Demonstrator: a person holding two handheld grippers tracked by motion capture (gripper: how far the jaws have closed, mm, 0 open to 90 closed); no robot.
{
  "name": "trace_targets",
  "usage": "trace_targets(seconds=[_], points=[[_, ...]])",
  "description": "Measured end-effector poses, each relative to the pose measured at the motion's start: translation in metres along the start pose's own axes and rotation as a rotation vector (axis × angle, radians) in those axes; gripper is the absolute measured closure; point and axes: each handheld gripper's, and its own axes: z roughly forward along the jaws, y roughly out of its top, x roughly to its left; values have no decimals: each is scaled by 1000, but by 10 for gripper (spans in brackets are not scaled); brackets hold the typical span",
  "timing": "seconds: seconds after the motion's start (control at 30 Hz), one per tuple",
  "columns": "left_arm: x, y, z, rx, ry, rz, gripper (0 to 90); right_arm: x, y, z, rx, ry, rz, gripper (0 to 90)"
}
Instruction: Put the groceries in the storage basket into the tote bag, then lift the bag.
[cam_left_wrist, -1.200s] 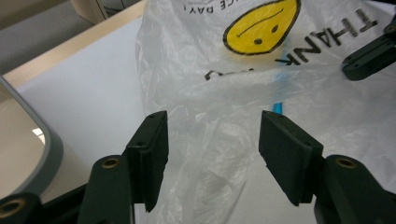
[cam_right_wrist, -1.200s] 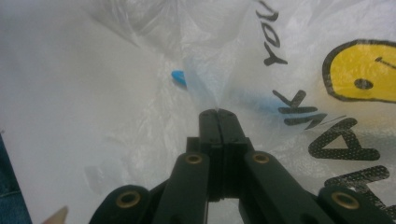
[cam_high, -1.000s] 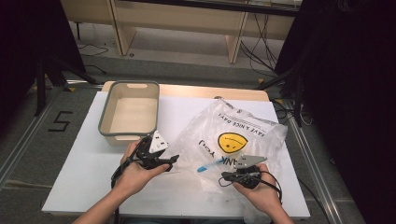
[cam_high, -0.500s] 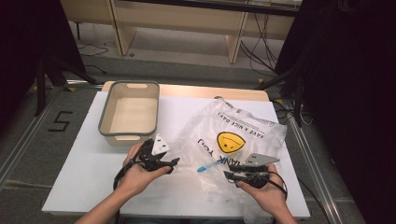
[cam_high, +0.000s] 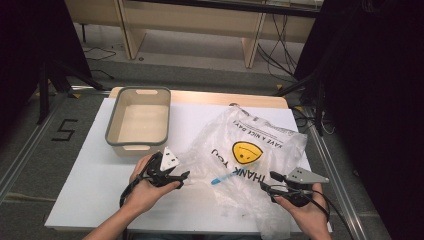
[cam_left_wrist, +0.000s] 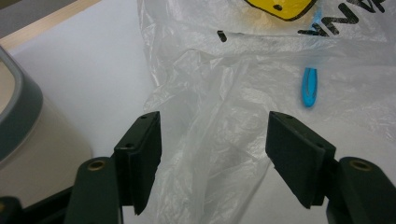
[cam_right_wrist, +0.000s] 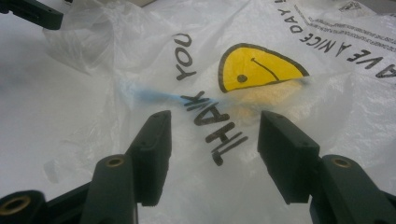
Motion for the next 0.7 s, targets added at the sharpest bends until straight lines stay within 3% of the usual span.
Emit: trace_targets(seconds=[0.4,0.57,0.7], points=[[0,0,2,10,-4,5,354,-2,-4,-4,-6,-4,5,401],[1,-4,5,38,-17,12,335,-3,-4,-10,13,47,-14,370],[2,-9,4,64,-18,13,315,-1,-8,-13,46,119,-38,347]])
